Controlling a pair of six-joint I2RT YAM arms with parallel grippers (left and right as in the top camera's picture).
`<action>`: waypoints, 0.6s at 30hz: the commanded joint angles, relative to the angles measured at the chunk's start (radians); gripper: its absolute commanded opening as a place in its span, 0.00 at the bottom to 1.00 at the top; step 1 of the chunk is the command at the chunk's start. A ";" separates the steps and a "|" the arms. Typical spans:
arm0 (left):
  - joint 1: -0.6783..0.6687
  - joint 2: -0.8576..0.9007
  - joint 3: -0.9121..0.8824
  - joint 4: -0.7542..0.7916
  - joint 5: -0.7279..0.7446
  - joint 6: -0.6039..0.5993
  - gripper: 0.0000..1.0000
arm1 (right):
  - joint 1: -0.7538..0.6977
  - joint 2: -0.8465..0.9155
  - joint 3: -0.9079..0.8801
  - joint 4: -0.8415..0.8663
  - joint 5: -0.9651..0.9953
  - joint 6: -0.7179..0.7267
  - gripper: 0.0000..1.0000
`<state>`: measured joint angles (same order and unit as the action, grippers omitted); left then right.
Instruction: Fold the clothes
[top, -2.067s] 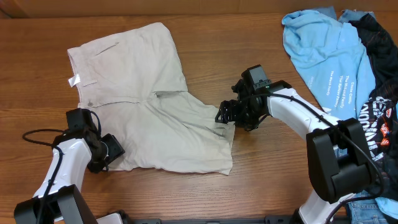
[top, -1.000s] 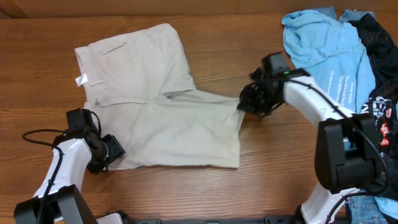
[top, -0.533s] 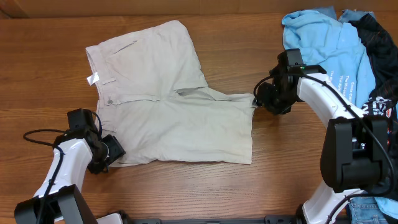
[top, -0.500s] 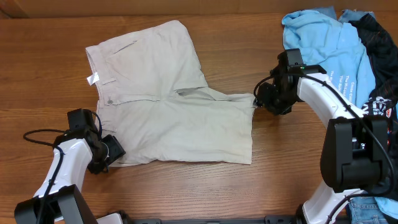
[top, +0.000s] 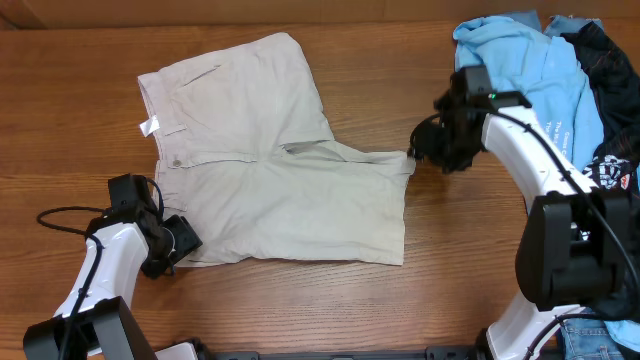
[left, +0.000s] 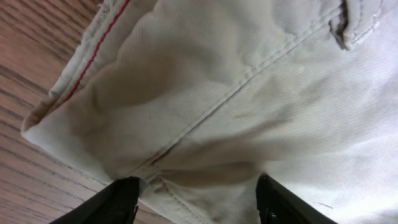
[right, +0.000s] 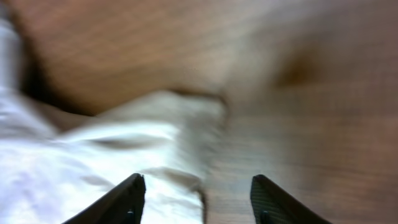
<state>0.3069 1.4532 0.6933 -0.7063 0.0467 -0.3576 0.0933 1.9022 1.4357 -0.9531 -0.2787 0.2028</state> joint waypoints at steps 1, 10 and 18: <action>-0.003 -0.002 -0.009 0.008 -0.028 0.021 0.65 | 0.005 -0.062 0.099 0.031 -0.082 -0.104 0.63; -0.003 -0.002 -0.009 0.008 -0.028 0.021 0.66 | 0.068 0.026 0.103 0.218 -0.183 -0.106 0.66; -0.003 -0.002 -0.009 0.008 -0.027 0.021 0.66 | 0.168 0.190 0.103 0.414 -0.254 -0.094 0.73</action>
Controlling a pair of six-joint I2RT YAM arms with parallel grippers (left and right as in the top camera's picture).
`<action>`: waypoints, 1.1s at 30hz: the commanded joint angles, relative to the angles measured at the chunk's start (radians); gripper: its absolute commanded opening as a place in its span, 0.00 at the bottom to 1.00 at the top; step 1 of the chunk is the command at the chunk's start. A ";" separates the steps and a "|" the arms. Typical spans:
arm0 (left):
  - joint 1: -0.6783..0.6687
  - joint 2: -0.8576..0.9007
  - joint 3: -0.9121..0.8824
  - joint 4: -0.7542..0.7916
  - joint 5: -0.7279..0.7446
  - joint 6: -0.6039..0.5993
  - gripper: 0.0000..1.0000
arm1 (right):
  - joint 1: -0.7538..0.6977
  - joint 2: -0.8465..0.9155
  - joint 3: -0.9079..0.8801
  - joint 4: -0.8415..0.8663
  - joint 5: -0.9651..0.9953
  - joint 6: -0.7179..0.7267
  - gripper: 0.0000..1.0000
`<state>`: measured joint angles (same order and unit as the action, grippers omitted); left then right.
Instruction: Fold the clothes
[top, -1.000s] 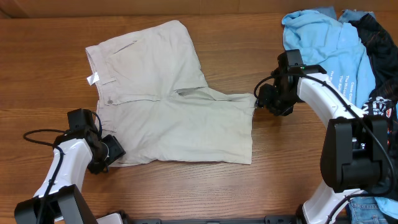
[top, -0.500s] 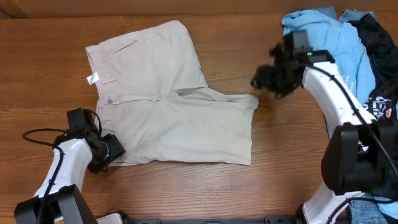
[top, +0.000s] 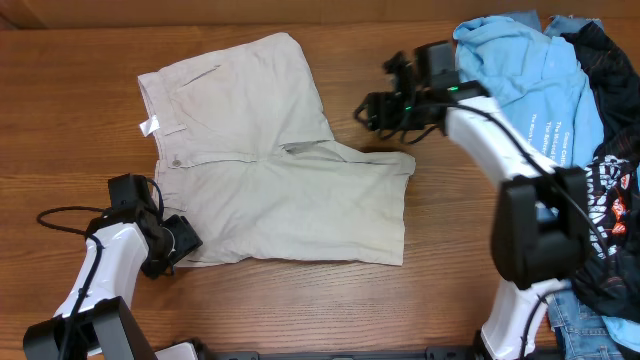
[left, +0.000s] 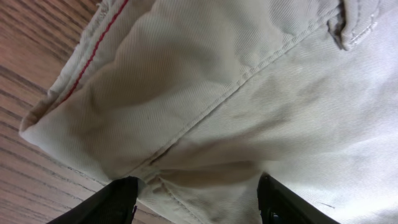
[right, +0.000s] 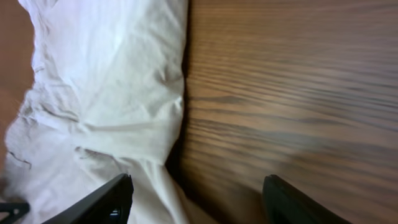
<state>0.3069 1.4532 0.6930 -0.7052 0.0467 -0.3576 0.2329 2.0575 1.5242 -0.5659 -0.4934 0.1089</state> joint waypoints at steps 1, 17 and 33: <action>-0.003 -0.002 -0.009 0.007 -0.023 0.021 0.66 | 0.040 0.050 0.014 0.052 -0.039 0.016 0.75; -0.003 -0.002 -0.009 0.004 -0.020 0.021 0.67 | 0.156 0.191 0.014 0.256 -0.032 0.128 0.80; -0.003 -0.002 -0.009 0.003 -0.021 0.021 0.68 | 0.165 0.081 0.108 0.010 0.212 0.153 0.04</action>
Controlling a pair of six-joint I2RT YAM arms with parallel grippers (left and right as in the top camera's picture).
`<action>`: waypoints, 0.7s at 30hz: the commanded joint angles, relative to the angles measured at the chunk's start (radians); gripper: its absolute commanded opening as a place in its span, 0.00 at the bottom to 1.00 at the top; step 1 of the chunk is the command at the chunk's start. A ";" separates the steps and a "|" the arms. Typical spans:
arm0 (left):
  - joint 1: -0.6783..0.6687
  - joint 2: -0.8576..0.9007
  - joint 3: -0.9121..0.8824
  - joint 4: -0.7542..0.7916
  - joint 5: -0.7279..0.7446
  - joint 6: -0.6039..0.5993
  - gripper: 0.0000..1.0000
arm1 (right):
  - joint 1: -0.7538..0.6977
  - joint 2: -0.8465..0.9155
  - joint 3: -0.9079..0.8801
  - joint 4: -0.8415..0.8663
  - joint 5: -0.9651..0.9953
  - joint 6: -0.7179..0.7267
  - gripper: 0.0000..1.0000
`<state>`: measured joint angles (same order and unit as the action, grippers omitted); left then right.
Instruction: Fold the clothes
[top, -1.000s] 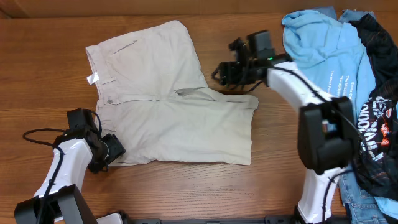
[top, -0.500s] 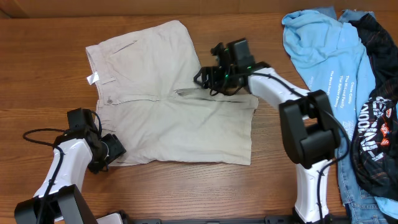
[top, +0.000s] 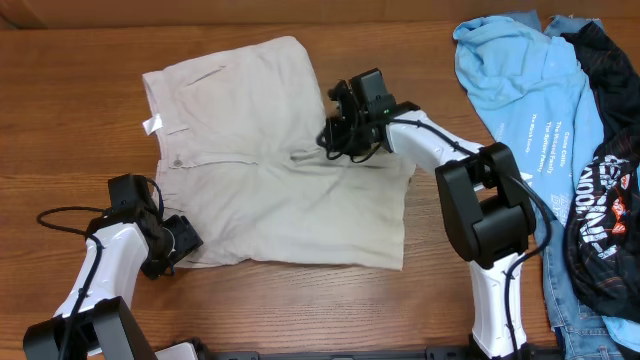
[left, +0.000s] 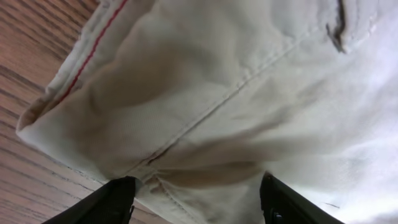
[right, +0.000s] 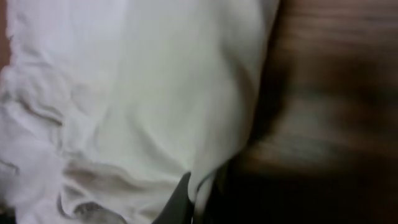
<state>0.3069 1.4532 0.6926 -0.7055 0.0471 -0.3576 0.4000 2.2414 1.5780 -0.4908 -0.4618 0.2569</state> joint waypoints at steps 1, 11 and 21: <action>-0.003 -0.002 -0.008 0.003 -0.021 0.021 0.68 | 0.008 -0.126 0.066 -0.114 0.250 0.005 0.04; -0.003 -0.002 -0.008 0.006 -0.021 0.021 0.69 | 0.245 -0.267 0.101 -0.317 0.417 -0.357 0.04; -0.003 -0.002 -0.008 0.005 -0.021 0.021 0.70 | 0.287 -0.268 0.101 -0.392 0.533 -0.358 0.65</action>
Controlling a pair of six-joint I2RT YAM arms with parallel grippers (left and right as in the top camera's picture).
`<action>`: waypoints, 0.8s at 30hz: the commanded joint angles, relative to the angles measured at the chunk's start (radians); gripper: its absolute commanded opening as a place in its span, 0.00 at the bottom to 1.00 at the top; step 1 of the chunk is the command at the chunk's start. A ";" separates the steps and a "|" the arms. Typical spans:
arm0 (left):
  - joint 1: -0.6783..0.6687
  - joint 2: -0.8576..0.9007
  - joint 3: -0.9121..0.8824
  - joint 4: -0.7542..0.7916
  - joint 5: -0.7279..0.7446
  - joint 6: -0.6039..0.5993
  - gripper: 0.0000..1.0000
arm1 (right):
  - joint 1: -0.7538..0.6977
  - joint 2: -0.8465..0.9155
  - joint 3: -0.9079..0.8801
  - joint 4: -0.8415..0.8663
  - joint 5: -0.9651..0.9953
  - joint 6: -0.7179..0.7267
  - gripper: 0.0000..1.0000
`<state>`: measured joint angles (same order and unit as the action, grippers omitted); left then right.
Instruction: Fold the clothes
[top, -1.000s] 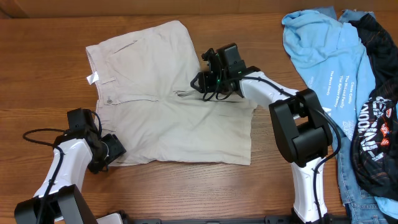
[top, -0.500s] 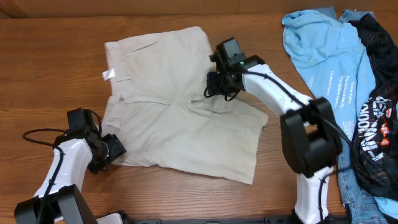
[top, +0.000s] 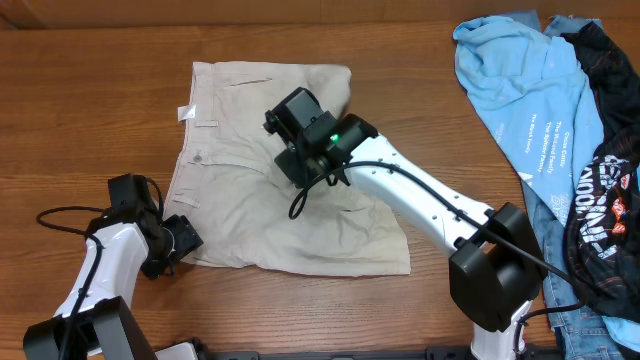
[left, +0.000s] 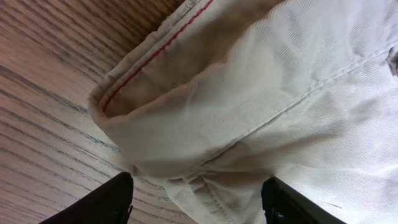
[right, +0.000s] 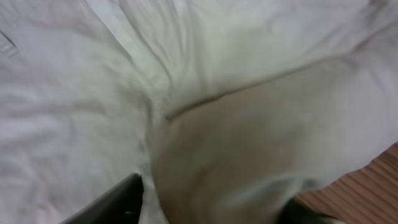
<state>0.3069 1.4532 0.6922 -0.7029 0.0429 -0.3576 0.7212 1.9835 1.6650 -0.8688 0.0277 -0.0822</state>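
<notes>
Beige shorts lie rumpled on the wooden table, waistband to the left and the upper leg bunched under my right arm. My right gripper presses down on the middle of the shorts. In the right wrist view its fingers stand wide apart, open, with creased cloth between them. My left gripper sits at the lower left waistband corner. In the left wrist view it is open, astride the corner with its red-stitched hem.
A pile of other clothes lies at the right edge: a light blue T-shirt, a dark printed garment and jeans. Bare wood shows left of and in front of the shorts.
My right gripper was shut on cloth at the crotch; now it is open further left on the shorts' middle. The shorts have shifted right and bunched. The waistband corner has shifted in the left gripper.
My right gripper stood open at the lower leg's far right corner, then above the hem gap, then shut on cloth near the crotch. Now it is open over the shorts, which lie shifted and rumpled. My left gripper stayed open at the waistband corner throughout.
</notes>
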 joint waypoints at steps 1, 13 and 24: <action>-0.003 -0.002 -0.008 0.004 -0.017 0.021 0.70 | -0.046 -0.011 0.014 -0.027 0.051 -0.011 0.65; -0.003 -0.002 -0.008 0.010 -0.017 0.021 0.70 | -0.360 -0.019 0.014 0.031 -0.107 0.235 0.79; -0.003 -0.002 -0.008 0.008 -0.016 0.021 0.71 | -0.500 0.087 0.004 0.087 -0.336 0.208 0.80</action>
<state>0.3069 1.4532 0.6922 -0.6945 0.0399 -0.3576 0.2123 2.0056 1.6650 -0.7887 -0.1913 0.1406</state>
